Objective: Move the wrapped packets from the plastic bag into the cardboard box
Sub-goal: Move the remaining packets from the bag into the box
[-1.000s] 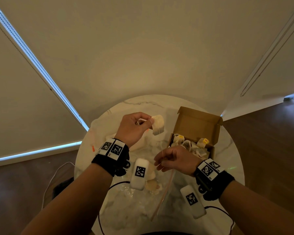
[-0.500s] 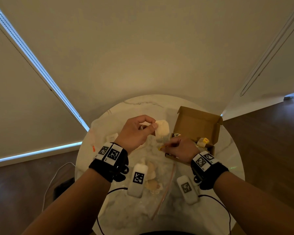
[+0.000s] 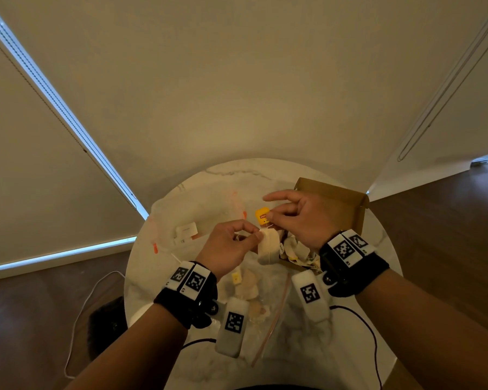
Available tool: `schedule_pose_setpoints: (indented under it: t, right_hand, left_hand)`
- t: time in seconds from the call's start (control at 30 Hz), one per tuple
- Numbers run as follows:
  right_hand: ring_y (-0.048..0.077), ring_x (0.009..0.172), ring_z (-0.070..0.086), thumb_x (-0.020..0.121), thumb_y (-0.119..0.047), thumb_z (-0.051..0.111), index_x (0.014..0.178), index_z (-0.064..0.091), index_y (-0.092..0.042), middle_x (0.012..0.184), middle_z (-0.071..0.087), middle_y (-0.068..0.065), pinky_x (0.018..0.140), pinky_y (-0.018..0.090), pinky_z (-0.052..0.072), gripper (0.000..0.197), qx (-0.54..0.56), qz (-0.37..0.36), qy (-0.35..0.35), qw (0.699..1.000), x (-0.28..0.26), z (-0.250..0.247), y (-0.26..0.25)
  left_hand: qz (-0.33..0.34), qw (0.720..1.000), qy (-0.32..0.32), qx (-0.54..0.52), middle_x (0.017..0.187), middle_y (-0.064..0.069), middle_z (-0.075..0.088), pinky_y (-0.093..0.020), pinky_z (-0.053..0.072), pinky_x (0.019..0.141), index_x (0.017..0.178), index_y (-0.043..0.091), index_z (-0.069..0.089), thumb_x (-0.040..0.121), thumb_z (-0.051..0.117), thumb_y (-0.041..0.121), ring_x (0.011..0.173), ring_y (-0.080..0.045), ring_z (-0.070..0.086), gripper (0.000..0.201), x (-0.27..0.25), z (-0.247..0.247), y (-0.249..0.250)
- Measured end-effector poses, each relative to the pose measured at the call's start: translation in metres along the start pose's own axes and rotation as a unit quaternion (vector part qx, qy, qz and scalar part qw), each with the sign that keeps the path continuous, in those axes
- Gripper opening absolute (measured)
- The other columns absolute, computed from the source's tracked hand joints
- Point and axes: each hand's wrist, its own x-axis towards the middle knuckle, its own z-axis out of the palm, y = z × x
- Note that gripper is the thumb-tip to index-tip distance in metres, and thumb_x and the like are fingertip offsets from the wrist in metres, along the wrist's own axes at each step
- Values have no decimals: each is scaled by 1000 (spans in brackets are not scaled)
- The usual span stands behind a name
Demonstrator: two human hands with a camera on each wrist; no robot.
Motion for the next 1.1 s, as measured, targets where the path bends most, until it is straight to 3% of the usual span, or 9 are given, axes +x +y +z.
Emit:
schedule_pose_setpoints:
  t: [0.17,0.23,0.37,0.5,0.6,0.73,0.83,1.0,1.1]
  right_hand:
    - [28,73,66,81,-5,74,88,77,-10,79,72,9,66,36,55,9,-105,-98,-9,990,-9,0,-5]
    - [29,70,66,82,-6,73,89,77,-13,75,72,10,66,40,56,11,-114,-97,-28,988,-16,-2,-6]
    - [13,70,69,84,-15,72,89,77,-18,76,74,-1,69,36,59,7,-161,-83,-61,982,-30,-8,-7]
    - [19,70,65,82,-10,74,95,71,-20,73,67,-1,70,44,56,16,-167,-70,-53,982,-29,-16,4]
    - [15,73,63,84,-12,72,111,65,-21,76,65,-4,73,40,55,29,-218,-65,-58,972,-25,-20,11]
    - [5,74,61,87,-17,70,113,69,-18,82,69,-5,73,24,51,26,-276,-55,-67,957,-25,-19,10]
    - [5,73,62,88,-18,68,112,70,-17,80,69,-7,68,13,47,24,-279,-51,-69,956,-25,-16,8]
    - [22,71,66,87,-15,70,95,74,-19,75,71,4,68,35,54,10,-198,-35,-65,977,-24,-16,8]
    - [22,70,65,84,-17,73,87,75,-14,75,71,5,66,37,54,5,-176,-42,-43,983,-26,-14,10]
  left_hand:
    - [-12,1000,1,-7,67,-12,66,-11,30,39,87,5,67,93,62,14,30,1,39,11,1,-2,1]
    - [-13,1000,3,-20,67,-12,66,-10,30,38,92,0,67,93,63,13,30,2,41,14,0,-1,3]
    - [-7,1000,5,-28,65,-11,64,-9,30,38,91,0,66,92,63,11,31,2,42,11,0,1,6]
    - [9,1000,0,-10,72,-18,65,-8,30,39,93,0,65,93,63,10,30,2,41,10,0,0,6]
    - [32,999,-11,18,72,-18,65,-7,31,41,96,-2,65,93,62,8,31,3,43,11,0,-1,7]
    - [48,998,-17,38,73,-19,67,-7,32,43,97,-3,65,93,62,8,33,3,45,12,1,-1,6]
    - [62,997,-19,47,74,-19,68,-6,33,45,96,-2,66,92,63,9,38,3,49,12,1,-2,5]
    - [81,995,-16,55,70,-16,66,-6,32,46,95,-2,66,92,64,9,37,3,47,12,3,-3,4]
    - [82,995,-27,48,68,-13,66,-10,34,46,94,2,68,92,64,12,38,1,45,11,1,-1,3]
